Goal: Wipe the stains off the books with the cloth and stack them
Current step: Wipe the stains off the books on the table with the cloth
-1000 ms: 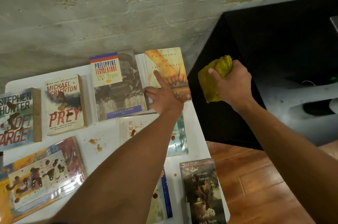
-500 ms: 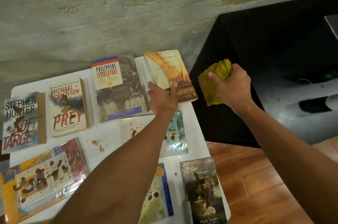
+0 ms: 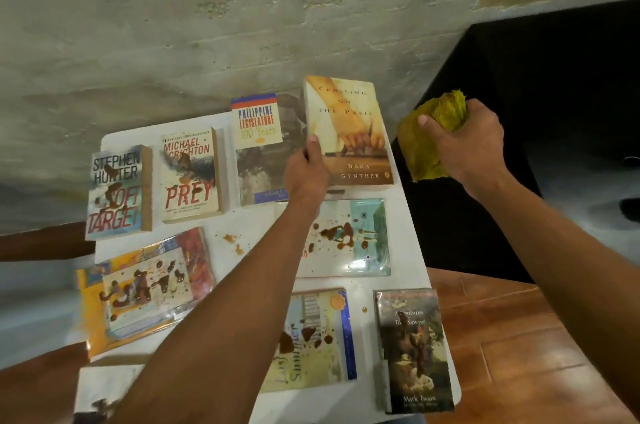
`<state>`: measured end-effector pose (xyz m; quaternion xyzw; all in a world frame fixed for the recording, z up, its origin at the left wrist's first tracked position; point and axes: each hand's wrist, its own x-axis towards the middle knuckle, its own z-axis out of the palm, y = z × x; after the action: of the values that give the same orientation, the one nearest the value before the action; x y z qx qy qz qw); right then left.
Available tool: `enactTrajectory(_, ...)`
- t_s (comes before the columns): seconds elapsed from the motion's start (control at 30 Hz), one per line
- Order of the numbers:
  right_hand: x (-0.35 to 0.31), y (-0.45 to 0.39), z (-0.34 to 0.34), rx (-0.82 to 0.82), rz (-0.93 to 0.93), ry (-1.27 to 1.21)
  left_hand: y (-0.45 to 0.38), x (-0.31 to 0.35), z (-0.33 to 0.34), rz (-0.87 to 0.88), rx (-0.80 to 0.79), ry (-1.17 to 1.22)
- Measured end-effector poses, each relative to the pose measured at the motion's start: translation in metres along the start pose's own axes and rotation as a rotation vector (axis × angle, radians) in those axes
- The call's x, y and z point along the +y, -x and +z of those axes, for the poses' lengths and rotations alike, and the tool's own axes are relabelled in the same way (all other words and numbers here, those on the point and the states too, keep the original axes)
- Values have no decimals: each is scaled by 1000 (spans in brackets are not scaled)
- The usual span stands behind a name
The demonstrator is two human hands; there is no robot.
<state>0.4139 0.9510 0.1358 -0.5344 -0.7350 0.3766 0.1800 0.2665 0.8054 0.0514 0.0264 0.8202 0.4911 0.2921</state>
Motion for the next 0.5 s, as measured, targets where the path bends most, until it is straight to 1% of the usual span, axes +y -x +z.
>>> enactTrajectory(0.1,-9,0,10,7,8,3,-4,-4,-23,-33,48,82)
enactTrajectory(0.17,-16,1,17,-5,12,6,-7,-9,-40,-49,63,93)
enactTrajectory(0.33,-25,4,25,-40,-4,19,-19,-29,-73,25,74,20)
enactTrajectory(0.5,-33,6,28,-63,-36,31,-26,-34,-88,-21,122,3)
